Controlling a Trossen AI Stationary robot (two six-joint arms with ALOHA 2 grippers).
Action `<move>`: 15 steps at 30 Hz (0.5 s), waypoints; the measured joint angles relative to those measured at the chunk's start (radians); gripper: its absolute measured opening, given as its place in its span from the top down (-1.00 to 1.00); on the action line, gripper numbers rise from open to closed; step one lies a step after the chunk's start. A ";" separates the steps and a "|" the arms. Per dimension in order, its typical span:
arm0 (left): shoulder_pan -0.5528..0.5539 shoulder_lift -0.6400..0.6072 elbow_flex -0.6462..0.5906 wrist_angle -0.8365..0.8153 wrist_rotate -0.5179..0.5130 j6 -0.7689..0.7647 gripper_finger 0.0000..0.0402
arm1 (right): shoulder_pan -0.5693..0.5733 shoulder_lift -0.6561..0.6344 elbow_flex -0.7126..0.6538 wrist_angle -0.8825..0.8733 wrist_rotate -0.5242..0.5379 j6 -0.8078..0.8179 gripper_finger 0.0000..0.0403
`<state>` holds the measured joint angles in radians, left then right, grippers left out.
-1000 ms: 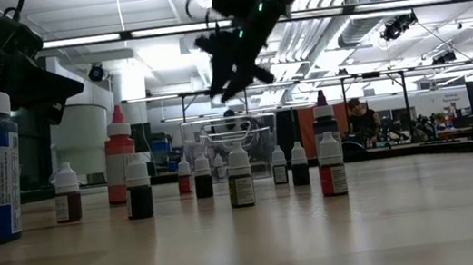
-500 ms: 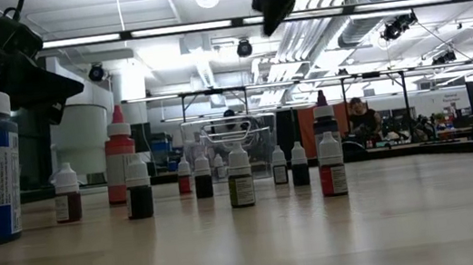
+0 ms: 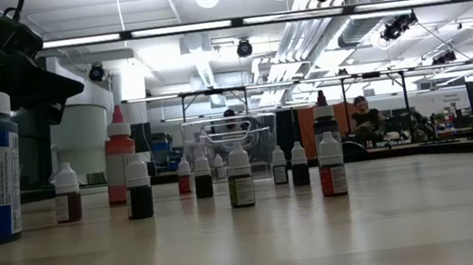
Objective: Pick & Place food coloring
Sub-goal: Put the small red food coloring bottle into the container
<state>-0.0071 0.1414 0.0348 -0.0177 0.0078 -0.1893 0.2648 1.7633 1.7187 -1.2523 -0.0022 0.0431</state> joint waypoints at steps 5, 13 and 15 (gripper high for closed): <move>0.000 0.000 0.000 0.000 0.000 0.000 1.00 | 0.037 0.060 0.000 0.030 -0.033 0.166 0.27; 0.000 0.000 0.000 0.000 0.000 0.000 1.00 | 0.065 0.169 0.000 0.113 -0.060 0.817 0.15; 0.000 0.000 0.000 0.000 0.000 0.000 1.00 | 0.070 0.186 0.000 0.147 -0.026 0.964 0.11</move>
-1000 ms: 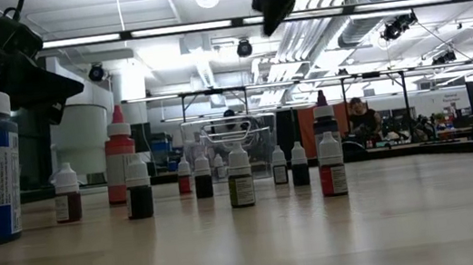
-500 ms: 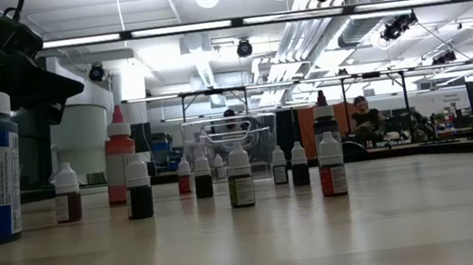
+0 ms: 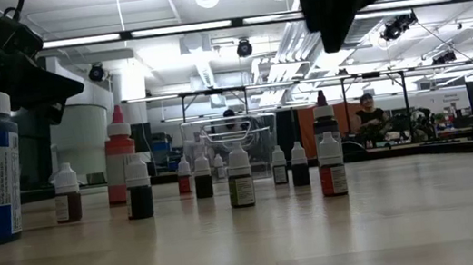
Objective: Pick & Place food coloring
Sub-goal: Put the small red food coloring bottle into the container
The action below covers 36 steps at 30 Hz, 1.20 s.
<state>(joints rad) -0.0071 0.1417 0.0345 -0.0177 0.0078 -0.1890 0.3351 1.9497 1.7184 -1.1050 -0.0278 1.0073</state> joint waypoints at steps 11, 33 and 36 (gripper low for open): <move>0.000 0.000 0.000 0.000 0.000 0.000 1.00 | -0.021 0.083 0.000 -0.007 -0.019 0.285 -0.01; 0.000 0.000 0.000 0.000 0.000 0.000 1.00 | -0.065 0.174 0.001 -0.012 -0.057 0.246 -0.14; 0.000 0.000 0.000 0.000 0.000 0.000 1.00 | -0.068 0.186 0.001 -0.009 -0.069 0.237 -0.14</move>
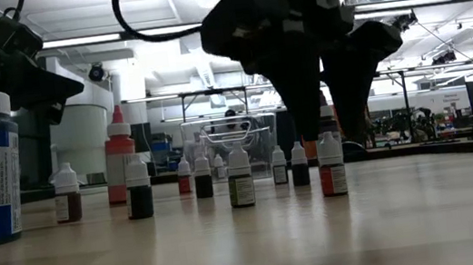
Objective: Pick & Place food coloring
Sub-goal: Put the small red food coloring bottle into the container
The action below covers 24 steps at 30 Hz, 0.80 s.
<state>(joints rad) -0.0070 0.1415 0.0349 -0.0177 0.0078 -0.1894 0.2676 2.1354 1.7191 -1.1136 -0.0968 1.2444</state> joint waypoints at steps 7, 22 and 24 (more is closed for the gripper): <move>0.000 0.000 0.000 0.000 0.000 0.000 1.00 | -0.005 0.007 0.000 0.010 0.002 -0.015 -0.09; 0.000 0.000 0.000 0.000 0.000 0.000 1.00 | -0.006 0.026 0.000 0.037 -0.002 -0.041 0.12; 0.000 0.000 0.000 0.000 0.000 0.000 1.00 | -0.006 0.027 0.000 0.036 -0.008 -0.047 0.14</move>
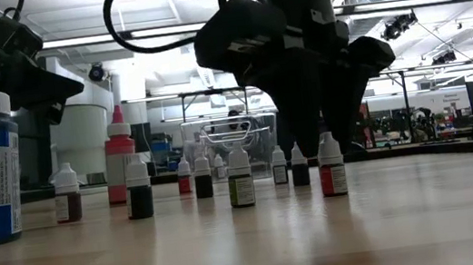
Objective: Pick & Place food coloring
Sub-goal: Put the small red food coloring bottle into the container
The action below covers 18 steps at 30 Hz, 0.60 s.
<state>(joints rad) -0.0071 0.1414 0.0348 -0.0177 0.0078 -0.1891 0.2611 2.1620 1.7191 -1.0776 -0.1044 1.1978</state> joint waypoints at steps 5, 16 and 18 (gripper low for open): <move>0.000 0.000 0.000 0.000 0.000 0.000 1.00 | 0.000 0.000 0.000 -0.001 0.008 -0.002 0.22; 0.000 0.000 0.000 0.000 0.000 0.000 1.00 | 0.000 0.000 0.000 -0.001 0.002 -0.020 0.40; 0.000 0.000 0.000 0.000 0.000 0.000 1.00 | 0.000 0.000 0.000 -0.001 0.001 -0.020 0.41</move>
<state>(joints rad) -0.0067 0.1414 0.0349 -0.0177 0.0078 -0.1893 0.2611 2.1616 1.7191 -1.0790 -0.1036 1.1774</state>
